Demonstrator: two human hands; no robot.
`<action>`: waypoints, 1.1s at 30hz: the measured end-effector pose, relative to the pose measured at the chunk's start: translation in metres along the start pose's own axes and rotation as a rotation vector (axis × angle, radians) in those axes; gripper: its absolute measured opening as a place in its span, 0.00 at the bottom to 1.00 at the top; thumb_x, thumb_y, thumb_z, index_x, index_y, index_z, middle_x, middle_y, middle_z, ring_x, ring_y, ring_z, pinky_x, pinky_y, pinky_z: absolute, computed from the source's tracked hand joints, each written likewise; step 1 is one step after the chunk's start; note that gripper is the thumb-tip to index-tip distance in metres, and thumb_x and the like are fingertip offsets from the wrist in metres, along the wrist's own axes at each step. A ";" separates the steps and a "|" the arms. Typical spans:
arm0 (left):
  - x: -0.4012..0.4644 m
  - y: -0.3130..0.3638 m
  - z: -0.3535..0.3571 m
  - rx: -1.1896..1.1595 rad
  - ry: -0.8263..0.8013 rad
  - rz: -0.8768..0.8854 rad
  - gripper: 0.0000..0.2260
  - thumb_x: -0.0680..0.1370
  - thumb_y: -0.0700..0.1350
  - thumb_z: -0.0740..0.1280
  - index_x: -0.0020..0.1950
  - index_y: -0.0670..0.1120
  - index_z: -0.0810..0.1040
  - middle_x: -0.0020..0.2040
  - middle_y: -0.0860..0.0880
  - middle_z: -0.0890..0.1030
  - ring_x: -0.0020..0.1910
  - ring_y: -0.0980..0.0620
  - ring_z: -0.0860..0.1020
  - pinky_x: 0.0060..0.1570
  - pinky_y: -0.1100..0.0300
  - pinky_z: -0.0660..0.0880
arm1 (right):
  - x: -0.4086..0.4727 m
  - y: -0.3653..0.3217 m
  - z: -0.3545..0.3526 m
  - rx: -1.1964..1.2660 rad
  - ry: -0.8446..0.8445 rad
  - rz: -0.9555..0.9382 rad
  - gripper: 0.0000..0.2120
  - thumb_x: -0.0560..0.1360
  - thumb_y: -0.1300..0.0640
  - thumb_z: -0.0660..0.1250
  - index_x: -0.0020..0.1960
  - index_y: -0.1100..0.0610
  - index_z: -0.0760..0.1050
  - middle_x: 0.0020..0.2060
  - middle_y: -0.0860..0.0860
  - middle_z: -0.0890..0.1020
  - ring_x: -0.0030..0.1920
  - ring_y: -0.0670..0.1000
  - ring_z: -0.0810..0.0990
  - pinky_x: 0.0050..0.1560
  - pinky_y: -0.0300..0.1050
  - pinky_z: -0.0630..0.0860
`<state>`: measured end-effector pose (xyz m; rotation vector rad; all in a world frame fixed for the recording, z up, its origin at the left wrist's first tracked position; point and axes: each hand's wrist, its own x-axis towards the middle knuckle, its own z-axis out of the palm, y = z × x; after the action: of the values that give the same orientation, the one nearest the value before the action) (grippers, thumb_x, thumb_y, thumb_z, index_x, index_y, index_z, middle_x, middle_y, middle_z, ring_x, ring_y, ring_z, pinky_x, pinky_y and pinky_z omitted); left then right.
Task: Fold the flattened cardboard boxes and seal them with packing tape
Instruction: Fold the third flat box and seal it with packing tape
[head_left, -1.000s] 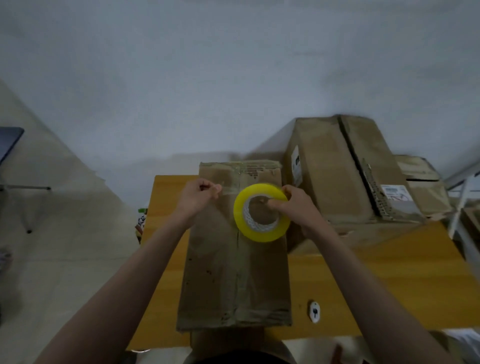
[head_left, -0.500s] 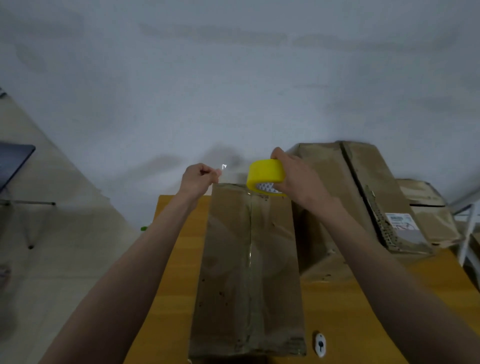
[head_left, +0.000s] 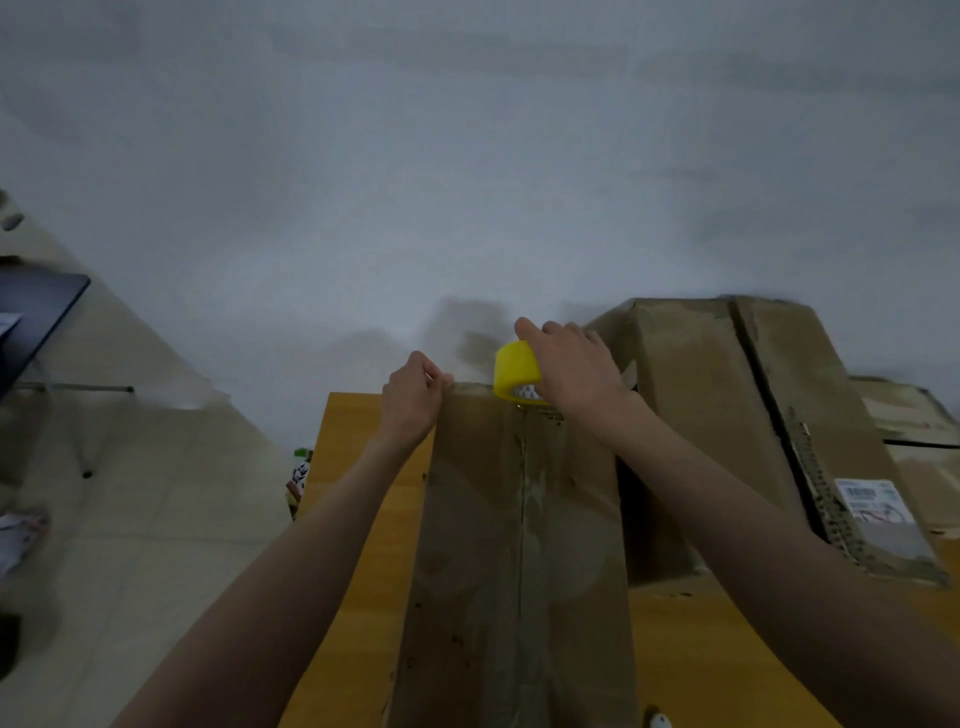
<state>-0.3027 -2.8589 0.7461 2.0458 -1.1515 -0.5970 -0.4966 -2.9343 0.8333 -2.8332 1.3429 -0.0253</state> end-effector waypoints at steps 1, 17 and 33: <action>0.001 -0.001 0.002 -0.003 -0.002 -0.002 0.08 0.81 0.49 0.67 0.46 0.47 0.72 0.40 0.51 0.77 0.45 0.45 0.78 0.44 0.49 0.75 | 0.002 -0.001 0.001 -0.008 -0.001 0.007 0.29 0.74 0.63 0.69 0.70 0.52 0.61 0.56 0.56 0.76 0.57 0.61 0.74 0.52 0.54 0.69; 0.019 -0.023 0.021 -0.068 0.046 -0.046 0.08 0.81 0.49 0.66 0.51 0.46 0.70 0.38 0.52 0.75 0.39 0.52 0.75 0.32 0.61 0.64 | -0.017 0.032 0.055 0.678 0.281 0.214 0.22 0.68 0.58 0.76 0.60 0.56 0.72 0.54 0.54 0.76 0.54 0.56 0.74 0.49 0.54 0.73; -0.003 -0.031 0.002 -0.372 -0.116 -0.097 0.05 0.80 0.46 0.69 0.51 0.47 0.83 0.49 0.57 0.82 0.46 0.67 0.78 0.41 0.75 0.71 | -0.040 0.023 0.094 1.146 0.225 0.417 0.20 0.77 0.57 0.71 0.67 0.56 0.71 0.55 0.51 0.79 0.55 0.52 0.78 0.50 0.50 0.74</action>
<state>-0.2888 -2.8456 0.7217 1.7712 -0.9264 -0.9150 -0.5383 -2.9180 0.7383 -1.6099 1.2915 -0.8206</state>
